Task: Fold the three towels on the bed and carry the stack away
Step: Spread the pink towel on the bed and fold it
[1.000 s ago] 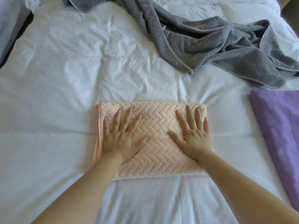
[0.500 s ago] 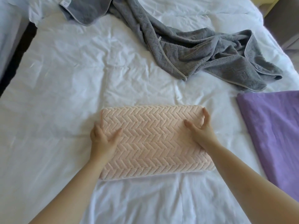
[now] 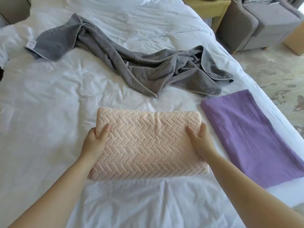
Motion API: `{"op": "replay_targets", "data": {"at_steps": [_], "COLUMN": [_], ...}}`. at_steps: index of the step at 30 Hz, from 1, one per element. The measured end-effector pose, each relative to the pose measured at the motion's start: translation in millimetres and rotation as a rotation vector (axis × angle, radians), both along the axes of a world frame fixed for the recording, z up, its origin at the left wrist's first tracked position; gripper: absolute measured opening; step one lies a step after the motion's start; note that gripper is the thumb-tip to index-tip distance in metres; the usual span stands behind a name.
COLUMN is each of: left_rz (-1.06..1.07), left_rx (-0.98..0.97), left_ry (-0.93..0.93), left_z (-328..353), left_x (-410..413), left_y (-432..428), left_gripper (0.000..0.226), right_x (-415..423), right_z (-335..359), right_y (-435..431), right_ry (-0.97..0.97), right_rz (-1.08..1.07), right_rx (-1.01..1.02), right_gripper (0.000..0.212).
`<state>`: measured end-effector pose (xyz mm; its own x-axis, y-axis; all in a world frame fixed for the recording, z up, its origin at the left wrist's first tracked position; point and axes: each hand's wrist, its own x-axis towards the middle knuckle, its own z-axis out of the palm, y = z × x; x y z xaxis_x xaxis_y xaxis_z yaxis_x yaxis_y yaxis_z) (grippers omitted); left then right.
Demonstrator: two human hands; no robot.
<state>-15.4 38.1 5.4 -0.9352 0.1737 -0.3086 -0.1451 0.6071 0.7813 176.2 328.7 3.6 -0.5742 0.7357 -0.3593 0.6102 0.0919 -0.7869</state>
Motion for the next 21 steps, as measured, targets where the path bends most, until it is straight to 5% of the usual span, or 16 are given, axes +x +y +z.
{"op": "replay_targets", "data": {"at_steps": [12, 21], "left_rz": [-0.687, -1.045], "left_rx": [0.1, 0.019], "left_ry": [0.097, 0.155], "left_z": [44, 1], "left_x": [22, 57], "left_y": [322, 494], "left_gripper": [0.046, 0.045], "right_x": [161, 208], "right_z": [31, -13], "right_y": [134, 156], "right_ry": [0.013, -0.019], "right_rz": [-0.668, -1.004], "right_rx": [0.14, 0.001], "right_gripper": [0.059, 0.066]}}
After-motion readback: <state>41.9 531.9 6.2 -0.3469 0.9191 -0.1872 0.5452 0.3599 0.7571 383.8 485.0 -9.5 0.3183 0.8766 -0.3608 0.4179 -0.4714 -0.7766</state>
